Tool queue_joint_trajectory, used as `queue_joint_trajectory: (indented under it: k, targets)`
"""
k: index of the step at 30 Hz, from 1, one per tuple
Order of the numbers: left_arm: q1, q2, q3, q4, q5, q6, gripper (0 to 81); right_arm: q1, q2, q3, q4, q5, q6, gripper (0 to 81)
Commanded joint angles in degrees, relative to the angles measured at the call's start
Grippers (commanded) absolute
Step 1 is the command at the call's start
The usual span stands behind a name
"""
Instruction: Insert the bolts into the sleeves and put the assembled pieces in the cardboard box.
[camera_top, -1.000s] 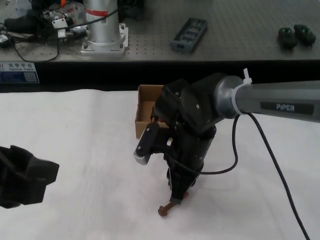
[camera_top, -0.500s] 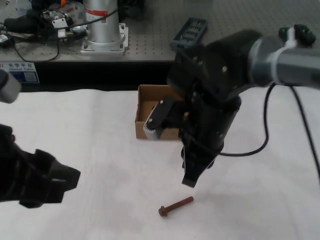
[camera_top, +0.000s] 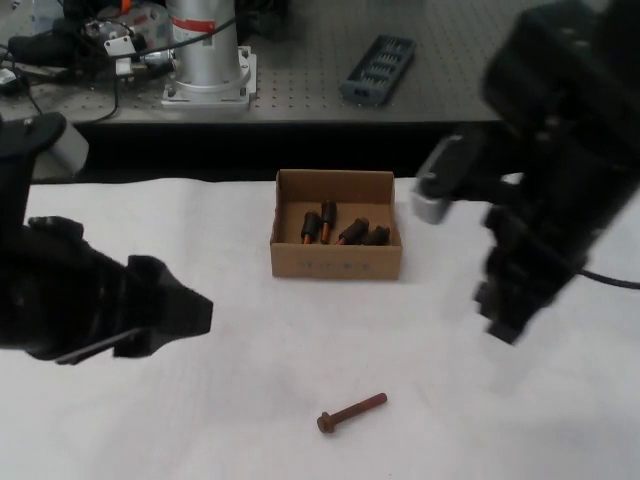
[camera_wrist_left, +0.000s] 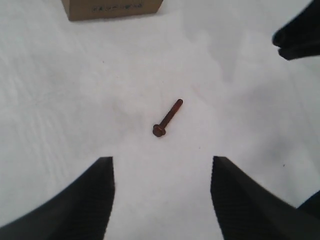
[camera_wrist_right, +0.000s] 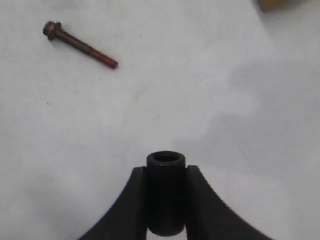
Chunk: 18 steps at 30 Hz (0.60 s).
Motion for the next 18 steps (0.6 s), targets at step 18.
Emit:
queue_joint_trajectory:
  k: [18]
  targets:
    - [-17.78,26.48,-0.12,-12.93,-15.22,-67.5,36.1,-4.91,-19.38,11.63,0.44,-0.94,-0.14,2.6]
